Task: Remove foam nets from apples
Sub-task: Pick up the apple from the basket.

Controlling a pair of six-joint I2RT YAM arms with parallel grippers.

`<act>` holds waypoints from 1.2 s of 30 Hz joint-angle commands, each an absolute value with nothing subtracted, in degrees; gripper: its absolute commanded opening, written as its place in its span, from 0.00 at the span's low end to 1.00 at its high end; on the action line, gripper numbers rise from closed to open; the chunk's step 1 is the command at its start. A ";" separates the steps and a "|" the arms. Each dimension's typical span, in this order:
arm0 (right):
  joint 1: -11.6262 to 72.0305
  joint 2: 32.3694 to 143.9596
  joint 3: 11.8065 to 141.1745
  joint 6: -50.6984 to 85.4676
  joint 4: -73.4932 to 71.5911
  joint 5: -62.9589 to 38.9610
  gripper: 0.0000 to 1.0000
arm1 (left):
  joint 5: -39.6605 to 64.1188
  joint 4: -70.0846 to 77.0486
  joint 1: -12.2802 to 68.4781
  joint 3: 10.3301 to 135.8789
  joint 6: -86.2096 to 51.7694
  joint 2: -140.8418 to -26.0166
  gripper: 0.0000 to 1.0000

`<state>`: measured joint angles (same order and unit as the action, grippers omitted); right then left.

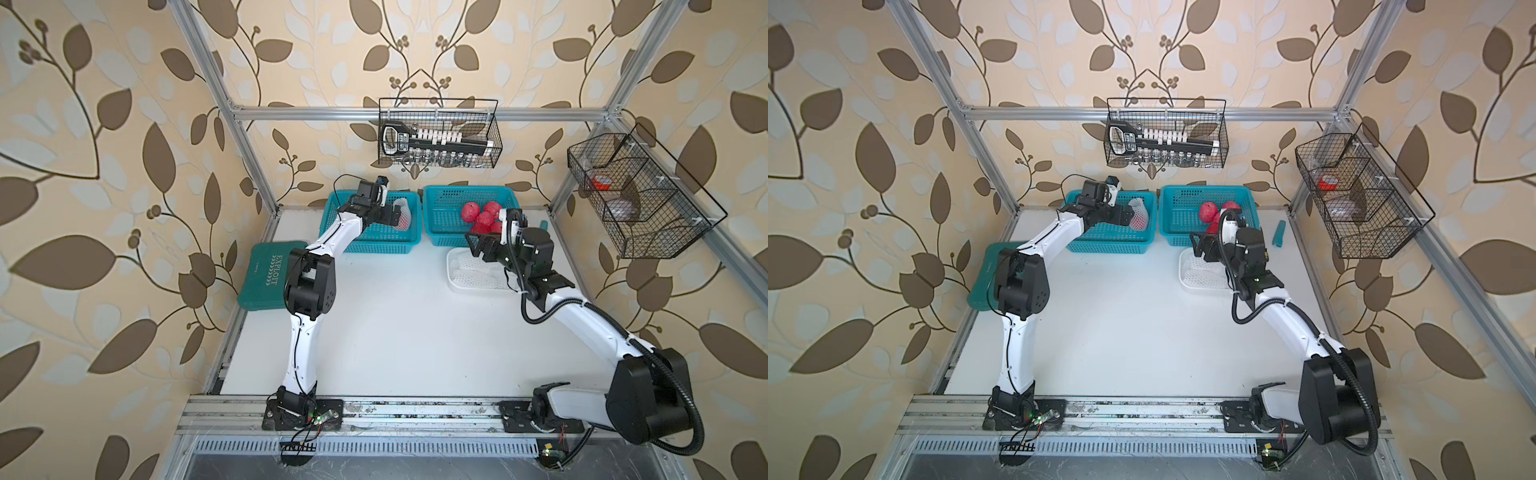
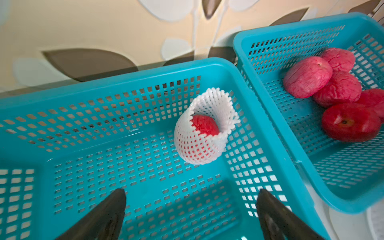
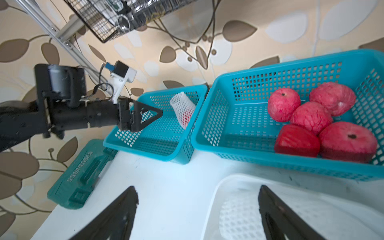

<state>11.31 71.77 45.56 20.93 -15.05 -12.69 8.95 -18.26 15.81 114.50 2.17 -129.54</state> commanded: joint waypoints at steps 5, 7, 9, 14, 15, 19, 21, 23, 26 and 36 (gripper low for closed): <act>12.04 62.96 36.79 22.04 -22.11 -10.70 0.93 | 15.55 -16.53 16.27 121.28 3.70 -134.35 0.99; 12.05 62.39 35.92 22.92 -22.17 -12.33 0.93 | 15.83 -16.49 16.26 123.11 3.62 -136.06 0.99; 12.05 62.17 35.42 23.56 -22.52 -13.65 0.93 | 15.46 -15.85 16.27 124.28 3.44 -137.51 0.99; 12.06 62.65 34.82 23.91 -23.09 -13.76 0.93 | 14.06 -12.42 16.26 125.72 2.62 -140.48 0.99; 12.08 62.70 34.80 23.86 -23.03 -13.65 0.93 | 14.07 -11.81 16.27 126.30 2.64 -141.19 0.99; 12.04 62.65 34.54 23.90 -23.22 -13.27 0.93 | 14.19 -10.17 16.26 129.50 2.19 -144.53 0.99; 12.12 62.34 34.31 23.82 -23.30 -13.03 0.93 | 14.16 -10.19 16.26 132.11 0.79 -146.33 0.99; 12.04 62.16 34.15 23.82 -23.27 -12.65 0.93 | 14.15 -9.25 16.34 133.46 -0.03 -147.79 0.99; 12.05 61.91 34.09 23.88 -23.32 -12.39 0.93 | 13.88 -9.23 16.35 135.40 -0.50 -149.70 0.99; 12.05 61.79 34.44 24.16 -23.15 -11.43 0.94 | 13.51 -8.27 16.35 136.35 -0.01 -153.05 0.99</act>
